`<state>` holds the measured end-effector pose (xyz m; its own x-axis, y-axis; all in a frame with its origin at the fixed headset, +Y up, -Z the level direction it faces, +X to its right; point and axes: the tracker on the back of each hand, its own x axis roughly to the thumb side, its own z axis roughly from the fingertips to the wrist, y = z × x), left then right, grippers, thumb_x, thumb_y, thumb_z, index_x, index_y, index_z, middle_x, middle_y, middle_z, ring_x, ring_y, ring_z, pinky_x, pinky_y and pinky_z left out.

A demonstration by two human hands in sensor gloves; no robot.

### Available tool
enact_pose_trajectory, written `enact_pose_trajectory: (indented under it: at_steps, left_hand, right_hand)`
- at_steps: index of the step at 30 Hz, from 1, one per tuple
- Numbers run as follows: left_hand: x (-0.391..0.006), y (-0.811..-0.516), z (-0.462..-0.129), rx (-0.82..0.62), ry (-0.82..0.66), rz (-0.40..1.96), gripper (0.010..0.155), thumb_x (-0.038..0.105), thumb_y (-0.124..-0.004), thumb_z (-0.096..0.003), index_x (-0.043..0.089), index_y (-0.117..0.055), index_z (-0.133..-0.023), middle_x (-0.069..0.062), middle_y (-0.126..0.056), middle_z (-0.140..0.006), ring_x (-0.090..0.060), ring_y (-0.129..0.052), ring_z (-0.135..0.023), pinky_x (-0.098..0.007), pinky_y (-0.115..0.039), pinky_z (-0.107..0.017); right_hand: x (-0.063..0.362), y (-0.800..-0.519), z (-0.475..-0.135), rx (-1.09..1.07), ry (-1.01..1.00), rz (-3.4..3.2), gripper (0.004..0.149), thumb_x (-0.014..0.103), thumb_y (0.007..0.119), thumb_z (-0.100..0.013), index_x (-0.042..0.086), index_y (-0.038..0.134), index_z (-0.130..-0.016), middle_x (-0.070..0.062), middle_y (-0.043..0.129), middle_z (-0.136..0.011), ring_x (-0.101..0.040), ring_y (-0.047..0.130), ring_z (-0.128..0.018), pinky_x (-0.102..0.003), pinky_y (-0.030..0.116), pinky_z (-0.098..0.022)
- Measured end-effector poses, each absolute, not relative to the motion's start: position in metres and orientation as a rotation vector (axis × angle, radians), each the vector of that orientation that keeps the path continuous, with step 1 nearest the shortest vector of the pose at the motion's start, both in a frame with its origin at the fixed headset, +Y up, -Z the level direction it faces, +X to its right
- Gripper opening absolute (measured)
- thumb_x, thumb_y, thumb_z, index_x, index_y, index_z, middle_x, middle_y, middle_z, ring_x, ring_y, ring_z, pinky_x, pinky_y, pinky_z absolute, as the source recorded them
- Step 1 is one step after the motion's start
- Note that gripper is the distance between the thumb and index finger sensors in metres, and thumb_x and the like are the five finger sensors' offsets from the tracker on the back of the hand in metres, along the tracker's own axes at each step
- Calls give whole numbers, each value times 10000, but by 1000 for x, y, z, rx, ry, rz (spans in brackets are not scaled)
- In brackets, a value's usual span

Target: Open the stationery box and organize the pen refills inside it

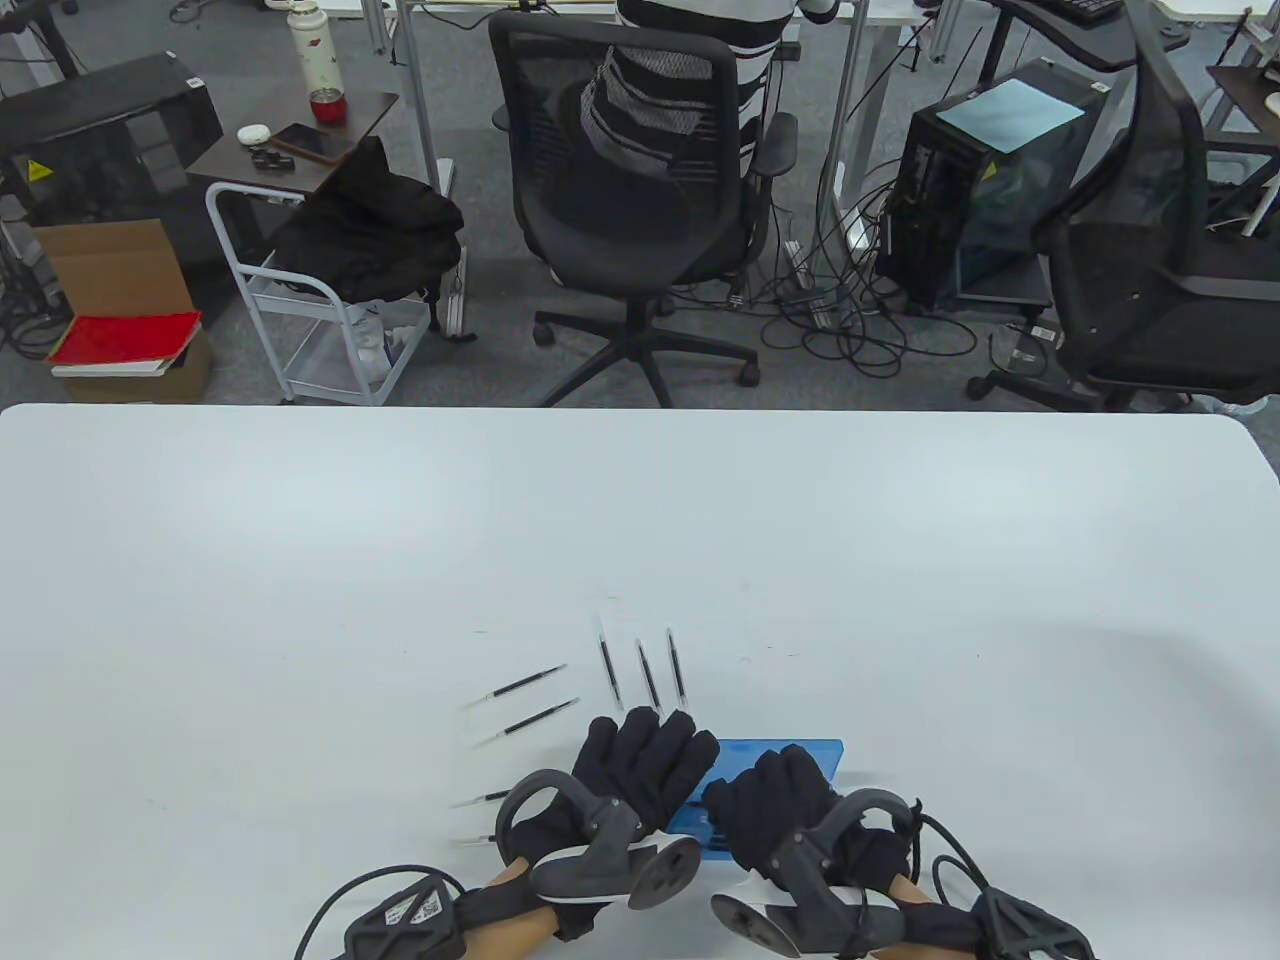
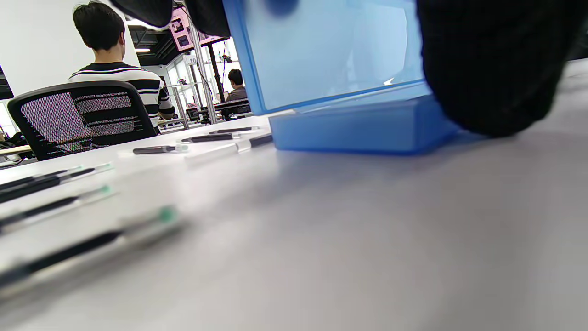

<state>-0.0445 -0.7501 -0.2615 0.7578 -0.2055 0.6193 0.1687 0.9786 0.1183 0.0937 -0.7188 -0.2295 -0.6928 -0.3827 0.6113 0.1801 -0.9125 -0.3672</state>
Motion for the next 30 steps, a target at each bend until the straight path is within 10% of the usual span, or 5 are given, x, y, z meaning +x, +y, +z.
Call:
enact_pose_trajectory:
  at_steps: [30]
  left_hand:
    - [-44,-750,-263,45,-677,-204,1184,647,-829,-394,188,-73,-1182,-146,-150,-1278,-493,-393,-1167,-677,-467,-817]
  right_hand:
    - [100,-733,-248,-1016,249,-2792,578,371,883,-417,194,757,-953,-42,998,-812,-309,987,-722,-549,780,-644]
